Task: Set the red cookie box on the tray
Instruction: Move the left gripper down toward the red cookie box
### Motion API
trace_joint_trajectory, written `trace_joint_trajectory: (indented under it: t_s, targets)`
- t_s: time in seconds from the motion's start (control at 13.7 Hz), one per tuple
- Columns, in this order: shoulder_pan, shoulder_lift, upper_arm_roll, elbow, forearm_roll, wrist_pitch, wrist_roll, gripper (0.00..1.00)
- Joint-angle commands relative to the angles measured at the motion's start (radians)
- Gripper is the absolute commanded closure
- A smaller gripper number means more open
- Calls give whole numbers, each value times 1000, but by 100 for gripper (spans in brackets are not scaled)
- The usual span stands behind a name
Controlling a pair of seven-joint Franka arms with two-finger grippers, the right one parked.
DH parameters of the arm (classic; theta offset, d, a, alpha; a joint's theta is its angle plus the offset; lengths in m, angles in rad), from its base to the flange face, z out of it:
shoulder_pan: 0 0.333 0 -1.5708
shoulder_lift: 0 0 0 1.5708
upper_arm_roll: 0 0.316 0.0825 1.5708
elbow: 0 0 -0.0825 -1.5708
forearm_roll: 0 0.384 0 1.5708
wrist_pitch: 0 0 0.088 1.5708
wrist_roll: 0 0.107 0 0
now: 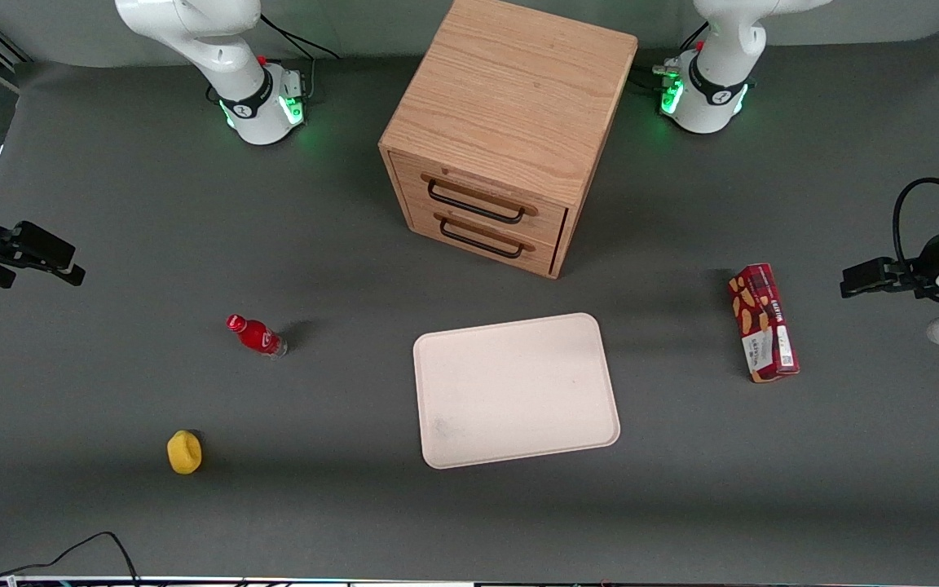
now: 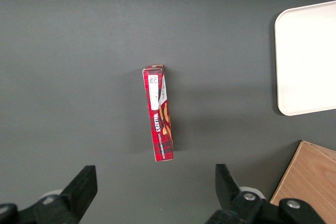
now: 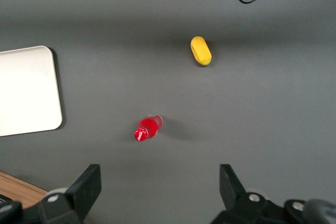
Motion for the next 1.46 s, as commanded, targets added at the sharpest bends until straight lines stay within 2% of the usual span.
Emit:
trace_joint_trajectory:
  t_s: [0.0, 1.39]
  targets:
    - [-9, 2, 4, 16, 13, -25, -4, 0]
    - [-5, 31, 2, -4, -3, -25, 8, 0]
